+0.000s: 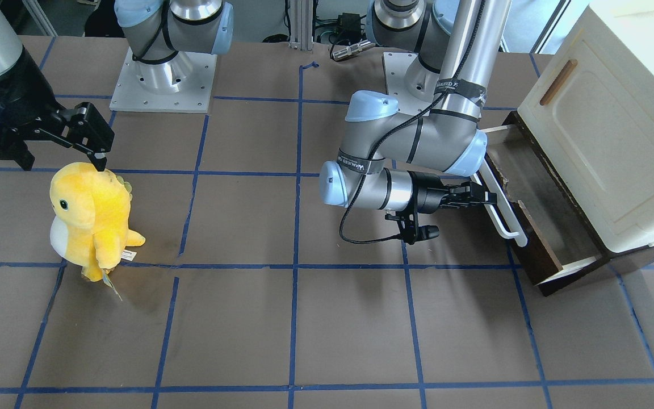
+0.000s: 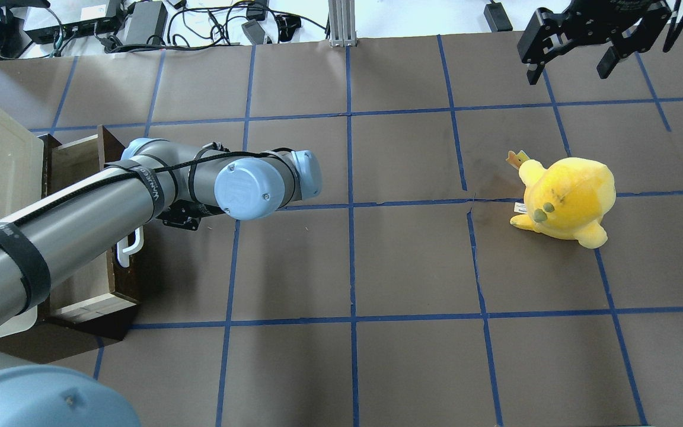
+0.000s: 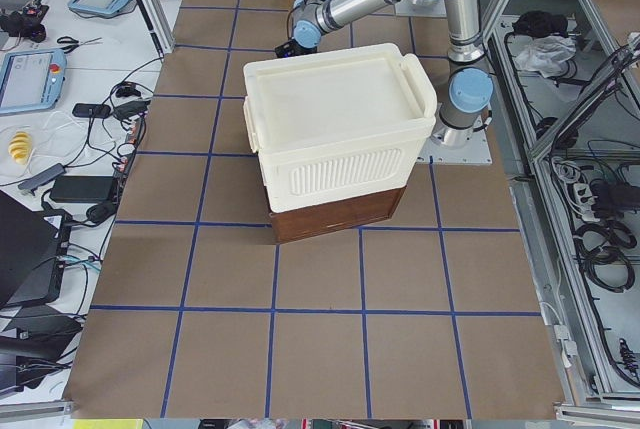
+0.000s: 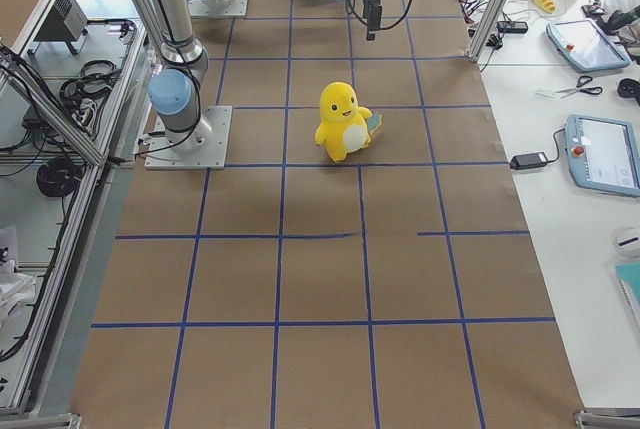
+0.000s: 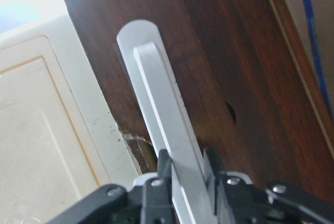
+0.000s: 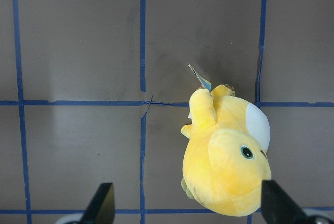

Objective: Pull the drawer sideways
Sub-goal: 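Pull the handle with the left gripper, sliding the drawer out of the cabinet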

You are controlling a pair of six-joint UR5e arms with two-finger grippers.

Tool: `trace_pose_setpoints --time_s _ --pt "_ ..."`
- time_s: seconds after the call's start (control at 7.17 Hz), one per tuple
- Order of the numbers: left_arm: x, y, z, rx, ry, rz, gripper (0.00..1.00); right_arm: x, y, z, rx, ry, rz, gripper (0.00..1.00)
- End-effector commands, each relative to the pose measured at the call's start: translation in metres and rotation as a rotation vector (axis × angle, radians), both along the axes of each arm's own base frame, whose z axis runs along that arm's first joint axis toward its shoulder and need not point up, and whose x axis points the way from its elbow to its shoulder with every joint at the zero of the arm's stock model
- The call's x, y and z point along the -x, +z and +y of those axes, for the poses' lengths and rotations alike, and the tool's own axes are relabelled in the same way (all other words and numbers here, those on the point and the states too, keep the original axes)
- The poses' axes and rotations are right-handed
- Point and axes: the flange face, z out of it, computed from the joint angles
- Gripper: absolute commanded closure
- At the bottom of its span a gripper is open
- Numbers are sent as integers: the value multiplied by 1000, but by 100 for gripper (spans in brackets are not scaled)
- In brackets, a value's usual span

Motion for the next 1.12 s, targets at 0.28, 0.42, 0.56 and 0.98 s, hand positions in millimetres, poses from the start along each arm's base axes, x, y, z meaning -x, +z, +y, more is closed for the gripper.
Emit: trace_pose_setpoints --time_s 0.28,0.42,0.56,0.98 --pt "42 7 7 -1 -65 23 100 0 0 0 0 0 0 0" --pt "46 5 8 -4 -74 21 100 0 0 0 -2 0 0 0" --pt "50 4 10 -7 -83 19 100 0 0 0 0 0 0 0" --pt "55 3 11 -18 -96 18 100 0 0 0 0 0 0 0"
